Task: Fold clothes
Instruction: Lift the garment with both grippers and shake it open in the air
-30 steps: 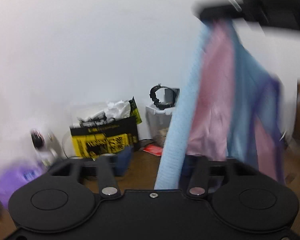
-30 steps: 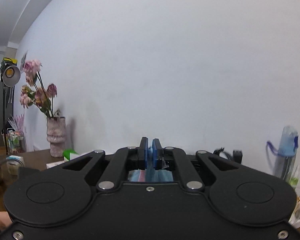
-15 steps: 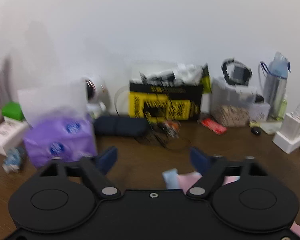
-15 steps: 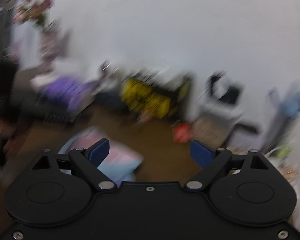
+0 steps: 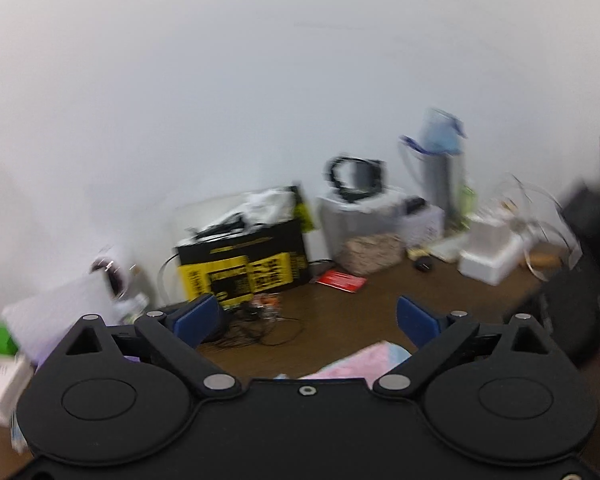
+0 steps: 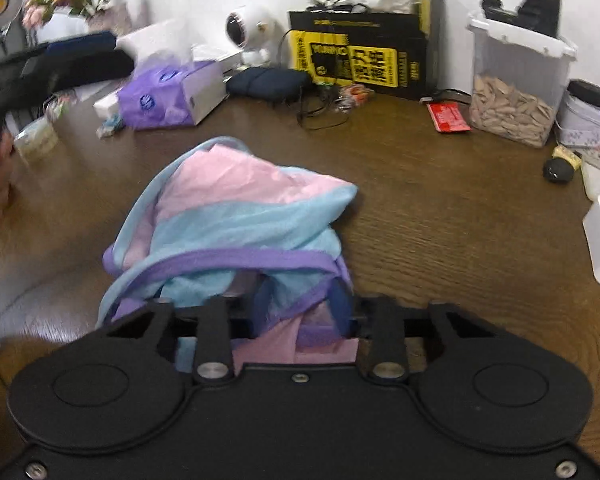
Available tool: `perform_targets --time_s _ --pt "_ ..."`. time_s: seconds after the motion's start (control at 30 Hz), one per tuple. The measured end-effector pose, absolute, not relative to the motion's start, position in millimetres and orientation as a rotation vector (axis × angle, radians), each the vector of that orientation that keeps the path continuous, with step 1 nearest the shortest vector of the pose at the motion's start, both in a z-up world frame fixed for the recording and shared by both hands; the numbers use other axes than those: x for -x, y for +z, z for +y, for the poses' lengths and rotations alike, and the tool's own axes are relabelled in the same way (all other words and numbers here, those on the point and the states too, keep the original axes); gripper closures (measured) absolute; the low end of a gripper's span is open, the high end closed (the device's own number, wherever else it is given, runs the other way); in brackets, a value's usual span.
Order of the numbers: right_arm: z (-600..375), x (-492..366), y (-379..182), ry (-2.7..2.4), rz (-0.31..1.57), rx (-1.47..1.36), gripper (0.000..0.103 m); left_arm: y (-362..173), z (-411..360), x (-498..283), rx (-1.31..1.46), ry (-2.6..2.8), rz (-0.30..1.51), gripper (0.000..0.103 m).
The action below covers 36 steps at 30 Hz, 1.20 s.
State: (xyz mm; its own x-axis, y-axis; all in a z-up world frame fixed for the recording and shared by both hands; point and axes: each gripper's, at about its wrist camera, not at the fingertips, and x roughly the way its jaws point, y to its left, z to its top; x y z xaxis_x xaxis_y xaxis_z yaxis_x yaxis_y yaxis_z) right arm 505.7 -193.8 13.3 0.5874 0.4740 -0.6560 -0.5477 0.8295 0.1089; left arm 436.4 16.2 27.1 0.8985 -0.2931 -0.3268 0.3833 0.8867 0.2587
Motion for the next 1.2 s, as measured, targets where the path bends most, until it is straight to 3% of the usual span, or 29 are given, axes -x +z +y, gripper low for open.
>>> perform_targets --time_s 0.3,0.33,0.37,0.4,0.43,0.53,0.67,0.77,0.9,1.07,1.13,1.2 --pt "-208 -460 87 0.568 0.431 0.123 0.097 -12 -22 -441 -0.470 -0.378 0.377 0.007" --pt "-207 -455 93 0.567 0.412 0.134 0.097 -16 -24 -441 -0.490 -0.377 0.386 0.011" --pt "-206 -450 98 0.567 0.394 0.144 0.097 -20 -27 -442 -0.509 -0.377 0.394 0.018" --pt "-205 -448 103 0.568 0.382 0.154 0.097 -18 -26 -440 -0.515 -0.382 0.389 0.040" --pt "-204 -446 106 0.569 0.372 0.162 0.097 -15 -23 -440 -0.495 -0.377 0.393 0.055" --pt "-202 -450 104 0.539 0.393 0.185 0.097 9 0 -444 -0.328 -0.320 0.387 0.074" --pt "-199 -464 87 0.520 0.471 0.209 0.096 19 19 -451 -0.244 -0.280 0.345 0.076" --pt "-190 -472 70 0.552 0.539 0.261 0.083 14 29 -462 -0.215 -0.237 0.378 0.085" --pt "-180 -482 49 0.572 0.623 0.304 0.078 21 36 -459 -0.192 -0.216 0.365 0.088" --pt "-170 -477 41 0.606 0.632 0.319 0.061 33 31 -452 -0.198 -0.238 0.315 0.088" --pt "-166 -476 37 0.622 0.619 0.315 0.044 37 29 -450 -0.199 -0.254 0.295 0.088" --pt "-163 -479 32 0.645 0.614 0.291 0.044 46 28 -440 -0.197 -0.303 0.244 0.088"
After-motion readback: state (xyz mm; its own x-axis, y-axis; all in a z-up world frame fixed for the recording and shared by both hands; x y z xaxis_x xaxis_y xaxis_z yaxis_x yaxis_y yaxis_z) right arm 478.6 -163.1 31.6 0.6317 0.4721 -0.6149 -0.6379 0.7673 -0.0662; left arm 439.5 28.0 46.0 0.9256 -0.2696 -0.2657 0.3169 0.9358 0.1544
